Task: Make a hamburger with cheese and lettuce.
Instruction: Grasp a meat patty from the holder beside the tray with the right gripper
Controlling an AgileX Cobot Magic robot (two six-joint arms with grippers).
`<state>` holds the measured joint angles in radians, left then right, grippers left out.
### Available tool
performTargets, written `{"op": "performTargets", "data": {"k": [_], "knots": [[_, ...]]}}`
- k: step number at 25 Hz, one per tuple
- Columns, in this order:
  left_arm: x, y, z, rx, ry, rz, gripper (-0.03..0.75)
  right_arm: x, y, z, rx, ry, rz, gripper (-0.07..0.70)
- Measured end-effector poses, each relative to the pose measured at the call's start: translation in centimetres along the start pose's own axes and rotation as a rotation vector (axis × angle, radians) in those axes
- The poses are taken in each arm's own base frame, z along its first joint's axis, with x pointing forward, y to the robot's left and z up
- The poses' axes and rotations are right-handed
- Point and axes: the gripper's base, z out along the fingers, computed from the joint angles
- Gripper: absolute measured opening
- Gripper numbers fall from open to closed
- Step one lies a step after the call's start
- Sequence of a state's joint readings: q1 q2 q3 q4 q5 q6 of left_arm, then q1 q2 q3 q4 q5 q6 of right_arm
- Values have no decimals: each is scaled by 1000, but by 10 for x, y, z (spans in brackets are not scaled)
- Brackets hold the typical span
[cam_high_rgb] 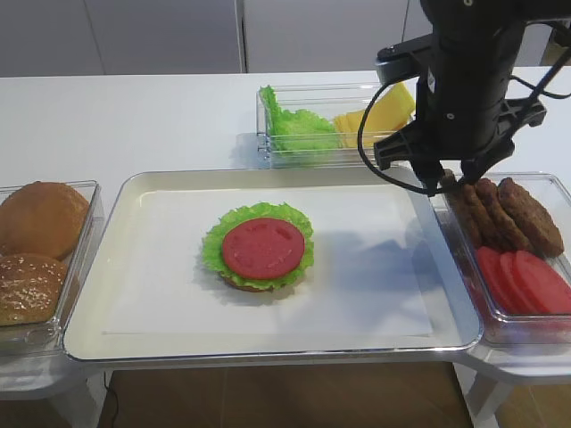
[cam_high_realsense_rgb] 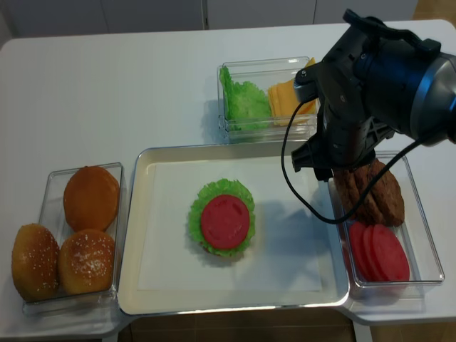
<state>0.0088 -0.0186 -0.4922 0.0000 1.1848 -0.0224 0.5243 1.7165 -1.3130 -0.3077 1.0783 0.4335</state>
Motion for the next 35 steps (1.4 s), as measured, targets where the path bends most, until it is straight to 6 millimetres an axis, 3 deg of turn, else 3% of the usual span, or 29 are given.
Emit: {"op": "performTargets", "data": {"k": [4,11,29,35], "knots": [[0,0,0,0,0,0,359,0,-1,0,8,-4,-4,365],[0,0,0,0,0,0,359,-1,-1,0,6,-13,-5,276],[0,0,0,0,0,0,359,-2,2,9,12,9,-10,268],[0,0,0,0,0,0,359,-3,1,9,22,7,6,158]]}}
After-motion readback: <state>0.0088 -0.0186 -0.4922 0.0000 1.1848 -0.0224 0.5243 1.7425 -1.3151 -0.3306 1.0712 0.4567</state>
